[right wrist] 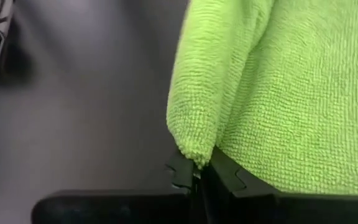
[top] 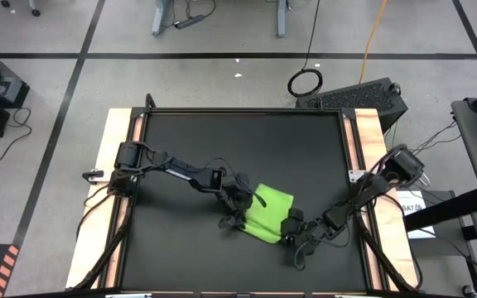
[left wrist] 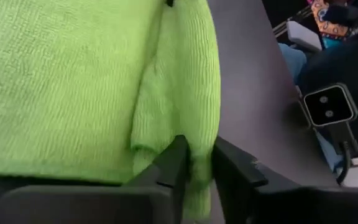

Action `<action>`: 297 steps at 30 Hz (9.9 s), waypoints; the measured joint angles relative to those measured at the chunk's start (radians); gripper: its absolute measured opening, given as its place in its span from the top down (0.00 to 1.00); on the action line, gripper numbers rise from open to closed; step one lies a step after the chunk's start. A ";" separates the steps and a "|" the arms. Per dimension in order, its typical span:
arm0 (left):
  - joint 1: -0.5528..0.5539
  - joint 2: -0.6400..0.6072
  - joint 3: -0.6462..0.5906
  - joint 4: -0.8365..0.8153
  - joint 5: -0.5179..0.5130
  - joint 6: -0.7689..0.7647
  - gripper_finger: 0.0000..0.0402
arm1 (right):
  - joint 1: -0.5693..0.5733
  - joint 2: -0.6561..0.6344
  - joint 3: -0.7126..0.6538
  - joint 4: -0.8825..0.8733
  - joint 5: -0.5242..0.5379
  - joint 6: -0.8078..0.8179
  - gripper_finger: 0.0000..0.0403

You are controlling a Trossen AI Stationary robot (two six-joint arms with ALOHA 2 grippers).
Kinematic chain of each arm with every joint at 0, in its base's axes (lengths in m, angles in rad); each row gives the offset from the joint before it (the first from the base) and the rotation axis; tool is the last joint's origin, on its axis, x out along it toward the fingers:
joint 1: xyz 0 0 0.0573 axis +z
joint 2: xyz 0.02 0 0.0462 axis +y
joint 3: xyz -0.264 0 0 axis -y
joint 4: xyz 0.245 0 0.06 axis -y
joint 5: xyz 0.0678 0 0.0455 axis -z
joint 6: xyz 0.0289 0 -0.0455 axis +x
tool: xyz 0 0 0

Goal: Roll towel into tight, uniform cylinder
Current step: Roll the green towel

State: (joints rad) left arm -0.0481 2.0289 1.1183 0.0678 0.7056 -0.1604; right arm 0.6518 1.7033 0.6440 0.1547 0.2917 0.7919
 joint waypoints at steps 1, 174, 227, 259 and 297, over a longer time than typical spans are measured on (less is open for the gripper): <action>-0.002 0.000 0.000 0.007 0.000 0.010 0.78 | 0.001 -0.012 -0.011 0.000 -0.008 0.018 0.99; -0.214 -0.151 0.054 -0.542 -0.754 0.308 0.95 | -0.354 0.127 -0.037 0.290 0.146 -1.002 0.64; -0.453 -0.287 0.012 -0.421 -1.217 0.335 0.51 | -0.700 0.117 -0.035 0.334 -0.978 -0.223 0.95; -0.335 -0.150 -0.211 -0.026 -1.048 0.293 0.54 | -0.698 0.117 -0.036 0.362 -0.977 -0.170 0.95; -0.040 -0.142 -0.217 0.099 -0.338 0.095 0.96 | -0.175 -0.291 -0.036 -0.098 0.008 -0.839 0.46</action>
State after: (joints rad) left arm -0.0882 1.8870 0.9009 0.1665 0.3672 -0.0657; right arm 0.4773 1.4121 0.6075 0.0565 0.2993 -0.0472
